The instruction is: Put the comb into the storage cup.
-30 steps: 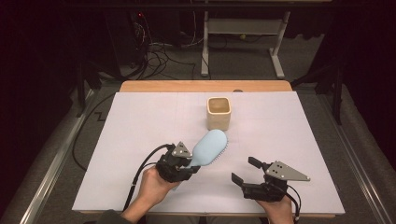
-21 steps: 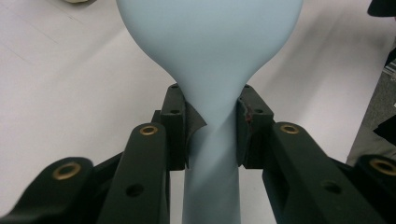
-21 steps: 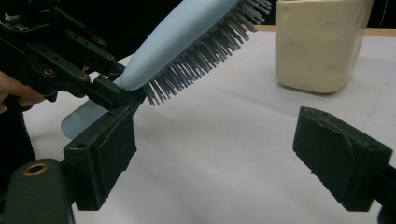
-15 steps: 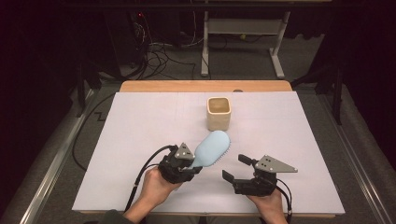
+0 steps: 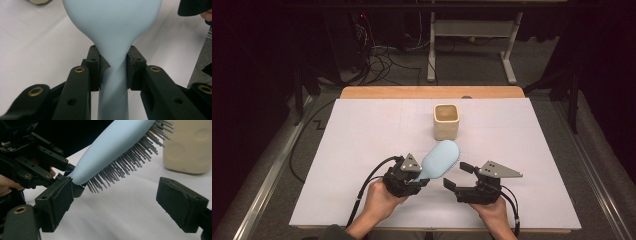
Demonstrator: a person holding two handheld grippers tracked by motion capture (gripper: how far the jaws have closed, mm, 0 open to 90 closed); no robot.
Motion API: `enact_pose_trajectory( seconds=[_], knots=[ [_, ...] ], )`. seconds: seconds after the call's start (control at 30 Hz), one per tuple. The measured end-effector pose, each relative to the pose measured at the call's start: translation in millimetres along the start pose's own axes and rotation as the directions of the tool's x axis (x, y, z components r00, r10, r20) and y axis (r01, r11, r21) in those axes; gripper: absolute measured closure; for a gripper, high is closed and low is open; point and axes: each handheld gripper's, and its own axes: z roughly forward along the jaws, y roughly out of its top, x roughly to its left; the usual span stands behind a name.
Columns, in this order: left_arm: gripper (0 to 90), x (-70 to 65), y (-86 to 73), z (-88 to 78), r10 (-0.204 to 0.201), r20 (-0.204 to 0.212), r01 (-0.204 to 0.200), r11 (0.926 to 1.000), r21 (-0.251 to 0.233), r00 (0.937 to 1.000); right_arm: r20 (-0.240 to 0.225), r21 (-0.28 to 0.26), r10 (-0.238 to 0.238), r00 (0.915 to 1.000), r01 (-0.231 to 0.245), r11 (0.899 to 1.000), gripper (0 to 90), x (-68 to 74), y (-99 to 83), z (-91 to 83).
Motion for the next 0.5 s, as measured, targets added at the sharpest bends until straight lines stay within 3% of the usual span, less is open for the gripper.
enact_pose_trajectory(
  seconds=[0.5],
  knots=[
    [69.6,-3.3,2.8,1.1,0.010,-0.001,-0.010,0.9999,-0.006,1.0000,-0.042,0.015,0.054,0.9977,-0.054,0.998,14.6,-1.2,9.1,16.5]
  ],
)
